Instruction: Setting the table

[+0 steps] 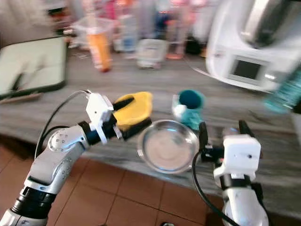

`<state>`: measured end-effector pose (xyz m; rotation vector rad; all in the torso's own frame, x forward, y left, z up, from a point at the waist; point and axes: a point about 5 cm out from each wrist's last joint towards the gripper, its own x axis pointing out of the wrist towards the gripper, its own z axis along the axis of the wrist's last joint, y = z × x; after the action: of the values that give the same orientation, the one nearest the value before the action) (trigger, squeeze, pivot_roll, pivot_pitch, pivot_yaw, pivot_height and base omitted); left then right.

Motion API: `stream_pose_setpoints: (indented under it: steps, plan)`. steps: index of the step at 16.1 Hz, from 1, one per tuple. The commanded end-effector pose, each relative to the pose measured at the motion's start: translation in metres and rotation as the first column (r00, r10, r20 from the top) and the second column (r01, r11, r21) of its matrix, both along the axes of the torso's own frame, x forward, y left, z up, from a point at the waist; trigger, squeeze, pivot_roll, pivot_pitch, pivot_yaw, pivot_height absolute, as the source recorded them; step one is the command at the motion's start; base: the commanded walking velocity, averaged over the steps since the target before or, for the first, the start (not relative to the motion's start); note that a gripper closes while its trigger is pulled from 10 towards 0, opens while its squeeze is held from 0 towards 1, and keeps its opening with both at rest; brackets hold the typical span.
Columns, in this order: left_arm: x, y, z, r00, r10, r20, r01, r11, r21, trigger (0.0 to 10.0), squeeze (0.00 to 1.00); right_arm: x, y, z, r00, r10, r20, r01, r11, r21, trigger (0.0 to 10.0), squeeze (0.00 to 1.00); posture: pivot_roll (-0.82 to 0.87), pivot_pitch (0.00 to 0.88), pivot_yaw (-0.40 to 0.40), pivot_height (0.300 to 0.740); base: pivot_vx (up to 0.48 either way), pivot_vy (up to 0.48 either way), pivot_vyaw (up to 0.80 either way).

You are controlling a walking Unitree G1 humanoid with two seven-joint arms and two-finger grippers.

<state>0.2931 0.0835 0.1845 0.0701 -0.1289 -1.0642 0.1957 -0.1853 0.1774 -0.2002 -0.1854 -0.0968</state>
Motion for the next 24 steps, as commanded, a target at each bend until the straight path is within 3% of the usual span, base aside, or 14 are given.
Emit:
stream_pose_setpoints:
  steps: [1, 5, 8, 11, 15, 19, 24]
  plan:
    - [-0.004, -0.003, 0.002, 0.999, -0.051, -0.005, 0.051, 0.999, 0.016, 10.0, 0.0, -0.003, 0.001, 0.007, 1.0, -0.012, 0.023, 0.011, 1.0, 0.005, 10.0, 0.0, 0.04, 0.105, 0.019, 0.74, 0.0, 0.0, -0.71]
    - [-0.004, -0.003, 0.001, 0.992, -0.082, -0.092, 0.082, 0.997, -0.001, 10.0, 0.0, -0.001, 0.004, 0.008, 0.999, -0.017, 0.031, 0.017, 1.0, 0.017, 10.0, 0.0, 0.04, 0.109, 0.015, 0.74, 0.0, 0.0, -0.8]
    - [-0.005, 0.0, 0.001, 0.988, -0.12, -0.098, 0.124, 0.992, 0.031, 10.0, 0.0, -0.001, 0.006, 0.006, 1.0, -0.005, 0.013, 0.004, 0.999, 0.051, 10.0, 0.0, 0.05, 0.118, 0.008, 0.74, 0.0, 0.0, -0.8]
    - [-0.009, 0.001, 0.001, 0.98, -0.154, -0.123, 0.16, 0.986, 0.04, 10.0, 0.0, 0.0, 0.012, -0.006, 0.997, 0.037, -0.068, -0.027, 0.99, 0.137, 10.0, 0.0, 0.05, 0.126, 0.009, 0.74, 0.0, 0.0, -0.77]
    - [-0.007, 0.003, 0.004, 0.975, -0.184, -0.125, 0.193, 0.979, 0.062, 10.0, 0.0, 0.0, 0.019, -0.019, 0.985, 0.082, -0.149, -0.052, 0.979, 0.196, 10.0, 0.0, 0.05, 0.131, 0.01, 0.74, 0.0, 0.0, 0.0]
    - [-0.006, 0.004, 0.006, 0.975, -0.183, -0.125, 0.192, 0.979, 0.067, 10.0, 0.0, -0.006, 0.027, -0.034, 0.959, 0.14, -0.245, -0.081, 0.969, 0.235, 10.0, 0.0, 0.05, 0.133, 0.011, 0.74, 0.0, 0.0, 0.0]
    - [-0.01, 0.003, 0.007, 0.964, -0.221, -0.149, 0.233, 0.97, 0.067, 10.0, 0.0, -0.031, 0.029, -0.046, 0.941, 0.125, -0.314, -0.046, 0.968, 0.247, 10.0, 0.0, 0.04, 0.144, 0.013, 0.74, 0.0, 0.0, 0.0]
